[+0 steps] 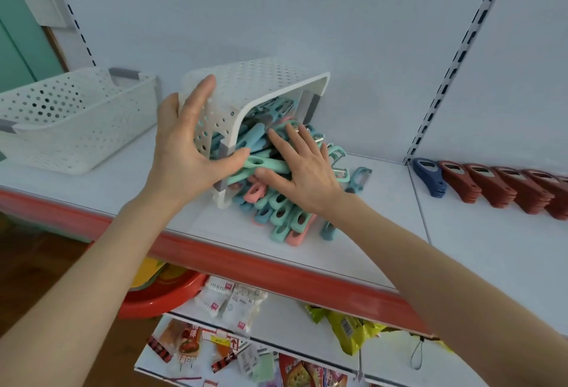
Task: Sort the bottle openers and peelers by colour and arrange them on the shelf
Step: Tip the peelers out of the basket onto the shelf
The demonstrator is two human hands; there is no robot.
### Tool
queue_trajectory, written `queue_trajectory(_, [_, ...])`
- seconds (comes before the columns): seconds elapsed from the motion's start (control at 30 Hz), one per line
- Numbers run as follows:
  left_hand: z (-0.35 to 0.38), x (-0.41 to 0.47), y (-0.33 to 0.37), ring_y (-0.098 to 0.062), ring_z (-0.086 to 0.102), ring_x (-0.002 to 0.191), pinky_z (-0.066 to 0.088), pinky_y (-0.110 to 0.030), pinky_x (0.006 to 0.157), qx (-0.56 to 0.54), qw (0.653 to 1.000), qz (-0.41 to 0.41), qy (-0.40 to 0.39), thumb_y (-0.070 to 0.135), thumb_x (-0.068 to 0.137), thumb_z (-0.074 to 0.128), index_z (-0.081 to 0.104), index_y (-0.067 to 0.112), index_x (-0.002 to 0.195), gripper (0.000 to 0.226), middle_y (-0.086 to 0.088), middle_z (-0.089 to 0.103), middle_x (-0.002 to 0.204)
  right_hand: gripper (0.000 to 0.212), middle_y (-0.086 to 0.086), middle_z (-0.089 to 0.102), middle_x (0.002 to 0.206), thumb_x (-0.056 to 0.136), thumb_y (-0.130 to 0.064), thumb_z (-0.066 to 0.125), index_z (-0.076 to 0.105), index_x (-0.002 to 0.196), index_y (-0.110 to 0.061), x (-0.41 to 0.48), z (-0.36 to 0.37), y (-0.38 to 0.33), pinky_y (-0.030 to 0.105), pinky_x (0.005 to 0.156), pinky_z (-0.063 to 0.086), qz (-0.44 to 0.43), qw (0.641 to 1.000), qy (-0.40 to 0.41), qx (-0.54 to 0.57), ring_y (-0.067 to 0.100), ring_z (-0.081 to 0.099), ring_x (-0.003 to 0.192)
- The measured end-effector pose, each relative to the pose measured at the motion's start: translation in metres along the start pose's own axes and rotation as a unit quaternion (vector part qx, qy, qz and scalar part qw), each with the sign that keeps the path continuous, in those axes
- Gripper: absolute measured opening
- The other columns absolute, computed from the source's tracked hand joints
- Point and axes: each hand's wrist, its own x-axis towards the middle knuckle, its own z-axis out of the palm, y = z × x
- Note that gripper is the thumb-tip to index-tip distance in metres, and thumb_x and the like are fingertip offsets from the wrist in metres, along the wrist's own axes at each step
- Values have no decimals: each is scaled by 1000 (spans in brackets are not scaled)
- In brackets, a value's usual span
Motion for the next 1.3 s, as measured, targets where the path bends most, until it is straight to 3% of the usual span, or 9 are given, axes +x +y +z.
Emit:
queue_trajectory(0.1, [-10,8,-4,7,29,101,16,9,89,14,1000,1,-13,54,58,60,29,28,139,91,-3,31,117,89,2,7,157,69,-79,10,9,147,-38,-3,3,5,55,115,5,7,1000,5,19,22,-3,145])
queue_trajectory(0.3, [-20,15,-9,14,27,102,14,11,87,19,999,-4,-35,55,55,59,26,37,135,88,-1,30,121,89,4,10,157,72,-81,24,26,145,-30,-4,-3,0,48,117,7,13,998,17,62,20,0,145])
queue_trajectory(0.43, [-25,20,-9,14,30,99,15,10,88,21,999,10,-40,54,56,60,28,35,136,88,-1,32,119,78,3,5,158,82,-71,30,15,148,-32,2,-4,-9,45,118,4,-5,998,26,54,20,-1,145])
queue_trajectory(0.57, [-26,22,-10,30,25,103,15,9,89,20,999,26,-37,53,57,60,29,33,135,87,15,34,107,72,1,4,158,86,-68,33,16,147,-35,10,-3,-18,49,117,2,-27,999,-16,24,21,-3,145])
queue_trajectory(0.73, [-27,23,-12,6,29,100,16,8,91,42,997,53,-29,50,60,60,34,20,139,88,-5,34,115,66,-2,9,157,87,-64,36,24,145,-36,5,-4,-12,48,117,8,-9,998,-32,45,20,1,145])
queue_trajectory(1.03, [-34,28,-25,5,25,106,12,7,94,44,996,51,-52,52,58,59,28,22,141,94,-5,27,121,69,0,5,158,86,-66,33,22,146,-34,4,-5,-21,50,117,1,6,999,-41,17,21,-3,145])
queue_trajectory(1.13, [-35,25,-26,5,25,113,12,7,92,33,997,30,-62,56,56,59,20,35,139,94,-5,30,130,71,1,2,158,86,-68,30,16,147,-35,7,-3,-29,51,115,-4,-6,999,-35,-16,20,-5,145])
queue_trajectory(1.2, [-35,23,-28,1,24,122,14,-1,98,30,998,14,-62,60,56,59,15,44,136,93,-7,29,139,71,2,3,158,86,-67,29,15,147,-34,9,-1,-32,52,115,-4,-11,999,-39,-35,21,-5,145])
queue_trajectory(1.3, [-32,20,-36,4,26,116,17,-2,98,29,999,21,-19,59,58,59,20,37,138,92,-7,34,130,69,1,7,157,87,-67,29,18,147,-34,10,-1,-33,53,114,-3,-7,998,-53,-46,20,-3,145])
